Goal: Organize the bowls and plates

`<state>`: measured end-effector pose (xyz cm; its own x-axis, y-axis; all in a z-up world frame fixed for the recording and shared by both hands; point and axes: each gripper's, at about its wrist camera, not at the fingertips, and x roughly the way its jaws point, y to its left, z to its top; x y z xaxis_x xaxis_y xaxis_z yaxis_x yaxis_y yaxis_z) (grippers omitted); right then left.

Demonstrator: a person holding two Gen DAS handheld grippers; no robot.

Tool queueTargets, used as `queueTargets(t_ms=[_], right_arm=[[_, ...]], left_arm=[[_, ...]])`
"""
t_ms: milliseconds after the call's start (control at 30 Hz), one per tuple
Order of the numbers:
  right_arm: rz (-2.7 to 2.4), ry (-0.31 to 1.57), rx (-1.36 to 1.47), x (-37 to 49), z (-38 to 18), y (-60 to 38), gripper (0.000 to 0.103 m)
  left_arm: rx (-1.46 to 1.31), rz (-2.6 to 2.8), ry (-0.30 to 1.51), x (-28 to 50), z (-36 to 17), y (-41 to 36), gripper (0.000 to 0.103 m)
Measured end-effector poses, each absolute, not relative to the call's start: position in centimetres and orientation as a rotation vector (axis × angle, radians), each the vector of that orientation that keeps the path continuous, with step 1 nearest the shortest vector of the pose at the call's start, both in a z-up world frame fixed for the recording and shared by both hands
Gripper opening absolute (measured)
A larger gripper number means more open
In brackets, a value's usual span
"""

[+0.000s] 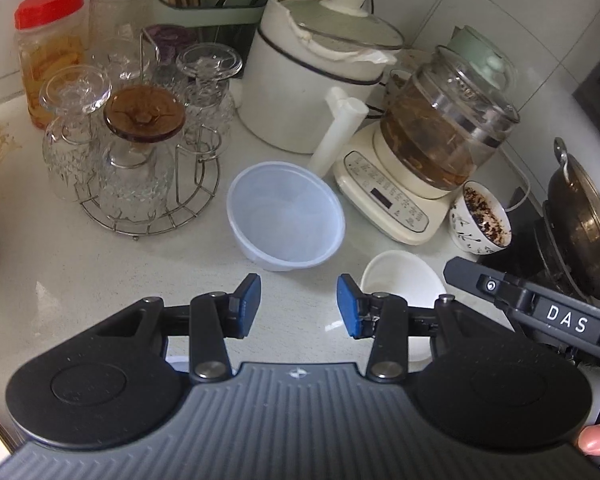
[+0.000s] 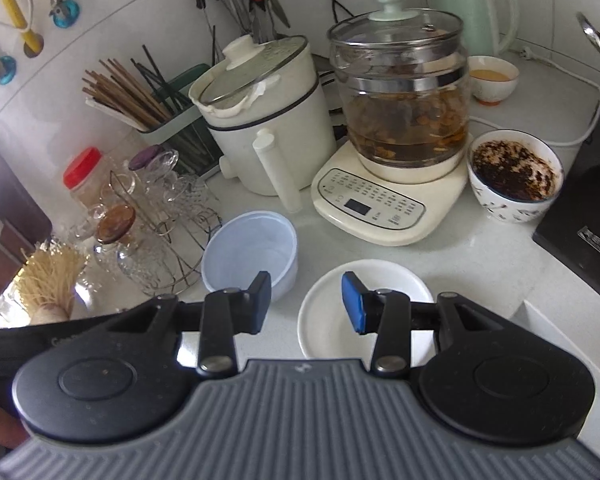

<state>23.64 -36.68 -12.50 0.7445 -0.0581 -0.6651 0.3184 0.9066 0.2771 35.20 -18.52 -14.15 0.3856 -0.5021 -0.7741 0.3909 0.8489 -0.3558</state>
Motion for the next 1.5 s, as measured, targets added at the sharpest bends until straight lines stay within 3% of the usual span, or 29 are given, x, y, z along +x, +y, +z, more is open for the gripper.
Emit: queueTargets(t_ms=[1000, 1300, 1500], right_arm=[[-0.168, 0.888, 0.377, 34.8, -17.6, -37.4, 0.040], [-0.165, 0.951, 0.355, 37.6, -19.3, -37.6, 0.031], [-0.183, 0.984, 0.380, 38.8, -20.7, -38.2, 0.026]], left_arm=[[-0.219, -0.460, 1.180, 44.8, -20.5, -19.1, 0.048], [-0.202, -0.469, 1.197, 46.6, -22.0, -20.3, 0.046], [-0.189, -0.477, 1.201, 47.0, -22.5, -20.9, 0.034]])
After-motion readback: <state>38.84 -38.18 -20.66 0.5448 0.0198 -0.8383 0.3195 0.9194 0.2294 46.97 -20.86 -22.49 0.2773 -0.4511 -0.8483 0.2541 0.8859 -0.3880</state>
